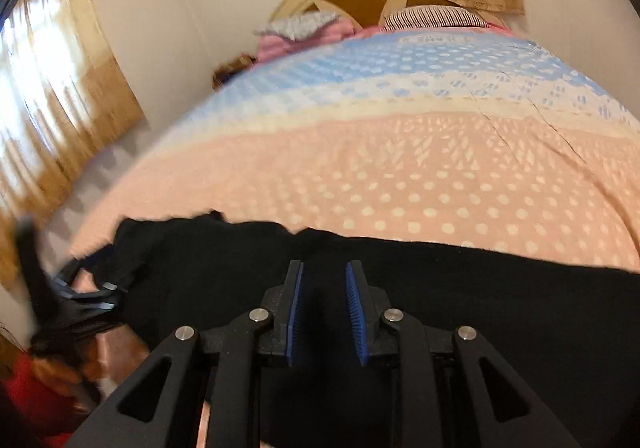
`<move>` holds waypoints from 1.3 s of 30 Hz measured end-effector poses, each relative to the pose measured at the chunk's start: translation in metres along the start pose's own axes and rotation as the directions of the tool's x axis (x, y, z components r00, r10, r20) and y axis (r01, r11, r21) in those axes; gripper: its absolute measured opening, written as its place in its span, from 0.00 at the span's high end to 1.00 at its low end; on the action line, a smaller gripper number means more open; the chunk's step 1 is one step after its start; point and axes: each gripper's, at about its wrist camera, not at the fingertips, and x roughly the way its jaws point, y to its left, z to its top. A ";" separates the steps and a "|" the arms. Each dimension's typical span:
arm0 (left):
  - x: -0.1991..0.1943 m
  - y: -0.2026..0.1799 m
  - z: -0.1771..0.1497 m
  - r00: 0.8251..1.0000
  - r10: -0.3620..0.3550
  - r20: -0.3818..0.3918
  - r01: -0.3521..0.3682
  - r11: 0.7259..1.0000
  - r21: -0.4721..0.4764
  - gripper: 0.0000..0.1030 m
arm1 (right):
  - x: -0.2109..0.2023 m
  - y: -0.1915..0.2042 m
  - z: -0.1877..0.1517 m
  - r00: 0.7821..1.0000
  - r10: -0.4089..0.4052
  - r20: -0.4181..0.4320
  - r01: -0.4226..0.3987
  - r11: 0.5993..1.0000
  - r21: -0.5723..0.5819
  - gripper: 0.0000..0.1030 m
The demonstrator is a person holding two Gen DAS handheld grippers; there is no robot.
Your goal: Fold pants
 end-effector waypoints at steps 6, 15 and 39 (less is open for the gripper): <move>0.009 -0.057 0.013 0.999 -0.052 -0.016 0.053 0.993 0.108 0.00 | -0.009 -0.039 -0.005 0.990 -0.138 -0.003 0.138 0.990 0.001 0.78; 0.042 -0.095 0.012 0.995 -0.046 -0.092 0.056 0.993 0.107 0.00 | -0.081 -0.081 -0.040 0.991 -0.113 0.074 0.096 0.974 0.204 0.49; 0.006 -0.124 -0.014 0.985 -0.139 -0.106 0.149 0.984 0.100 0.00 | -0.200 -0.338 -0.125 0.901 -0.430 0.056 0.280 0.676 0.682 0.36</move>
